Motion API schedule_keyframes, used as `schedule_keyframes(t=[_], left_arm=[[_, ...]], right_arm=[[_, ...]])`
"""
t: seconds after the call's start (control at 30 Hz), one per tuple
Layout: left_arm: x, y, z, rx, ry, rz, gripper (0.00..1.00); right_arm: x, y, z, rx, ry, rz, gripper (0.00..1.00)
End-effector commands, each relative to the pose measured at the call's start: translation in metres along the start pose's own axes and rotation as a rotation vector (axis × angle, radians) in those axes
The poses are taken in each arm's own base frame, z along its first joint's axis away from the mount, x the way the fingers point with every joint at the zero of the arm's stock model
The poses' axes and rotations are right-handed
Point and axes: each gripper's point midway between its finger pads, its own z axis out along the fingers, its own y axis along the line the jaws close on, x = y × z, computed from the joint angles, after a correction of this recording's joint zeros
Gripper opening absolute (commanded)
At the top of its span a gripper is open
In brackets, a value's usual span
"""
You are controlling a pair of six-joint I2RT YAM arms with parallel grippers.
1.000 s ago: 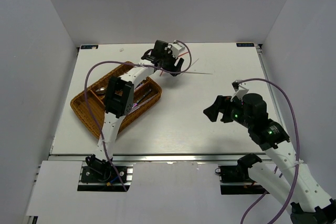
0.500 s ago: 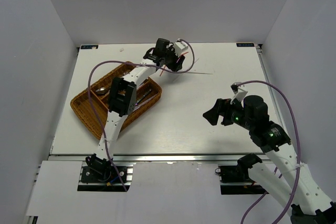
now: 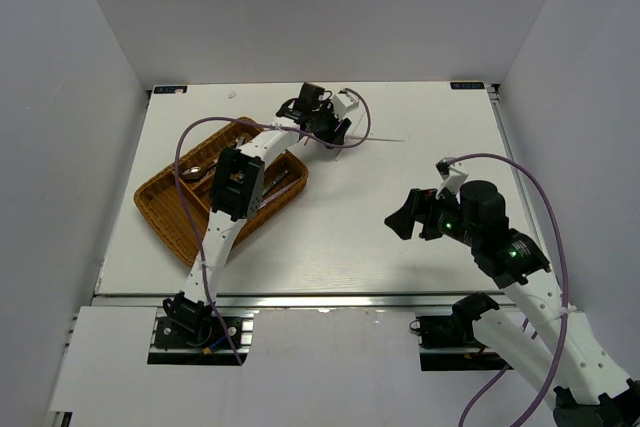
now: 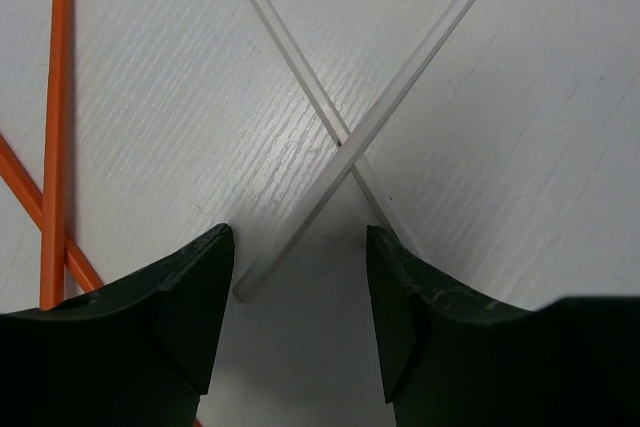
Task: Sort the eating utensils into containers
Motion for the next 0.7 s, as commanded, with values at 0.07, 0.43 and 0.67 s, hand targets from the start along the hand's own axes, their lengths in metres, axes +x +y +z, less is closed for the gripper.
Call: schedule_keyframes(t=[0.07, 0.43, 0.67], left_arm=[[-0.019, 0.001, -0.005, 0.021, -0.049, 0.024, 0.66], [-0.006, -0.007, 0.003, 0.069, -0.03, 0.014, 0.62], [0.001, -0.013, -0.003, 0.084, -0.015, 0.029, 0.57]], right_arm=[[-0.004, 0.002, 0.001, -0.02, -0.021, -0.027, 0.89], [-0.007, 0.0, 0.002, -0.005, -0.033, -0.033, 0.89], [-0.005, -0.002, 0.002, -0.002, -0.033, -0.031, 0.89]])
